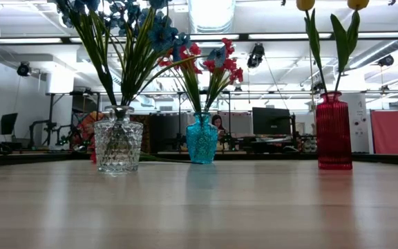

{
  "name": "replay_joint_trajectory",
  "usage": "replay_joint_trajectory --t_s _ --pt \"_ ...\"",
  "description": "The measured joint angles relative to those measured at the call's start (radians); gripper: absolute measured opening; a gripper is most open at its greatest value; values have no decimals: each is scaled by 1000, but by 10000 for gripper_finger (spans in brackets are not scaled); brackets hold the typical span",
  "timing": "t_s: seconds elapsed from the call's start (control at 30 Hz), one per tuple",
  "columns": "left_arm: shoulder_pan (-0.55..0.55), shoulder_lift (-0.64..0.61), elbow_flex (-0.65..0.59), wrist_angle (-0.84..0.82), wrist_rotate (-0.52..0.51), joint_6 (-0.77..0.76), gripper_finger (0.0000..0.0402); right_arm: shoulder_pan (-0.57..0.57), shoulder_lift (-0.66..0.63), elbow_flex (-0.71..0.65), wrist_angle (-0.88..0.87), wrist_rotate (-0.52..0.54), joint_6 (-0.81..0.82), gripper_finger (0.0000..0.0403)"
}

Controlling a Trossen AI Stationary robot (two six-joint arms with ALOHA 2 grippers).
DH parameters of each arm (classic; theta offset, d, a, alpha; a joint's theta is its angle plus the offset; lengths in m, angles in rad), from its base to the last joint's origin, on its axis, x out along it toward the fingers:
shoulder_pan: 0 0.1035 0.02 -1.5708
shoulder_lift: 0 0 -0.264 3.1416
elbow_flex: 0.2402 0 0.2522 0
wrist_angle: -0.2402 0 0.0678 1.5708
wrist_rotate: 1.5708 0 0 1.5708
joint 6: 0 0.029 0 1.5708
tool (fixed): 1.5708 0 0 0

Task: Sort flowers into vase by color
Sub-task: Put the yellow flower into the red vase

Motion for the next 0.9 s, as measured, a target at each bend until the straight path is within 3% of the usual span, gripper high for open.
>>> replay_joint_trajectory --t_s 0.23,0.53,0.67,0.9 --pt "0 8 0 -37 -3 -17 173 0 114 122 -71 1 -40 12" --pt "-5 0 0 -132 -8 -70 67 0 131 174 -98 5 -57 12" --pt "-6 -2 0 -135 -11 -70 11 0 130 174 -93 67 -55 12" --pt "-7 1 0 -140 -25 -78 1 0 138 174 -94 87 -94 13"
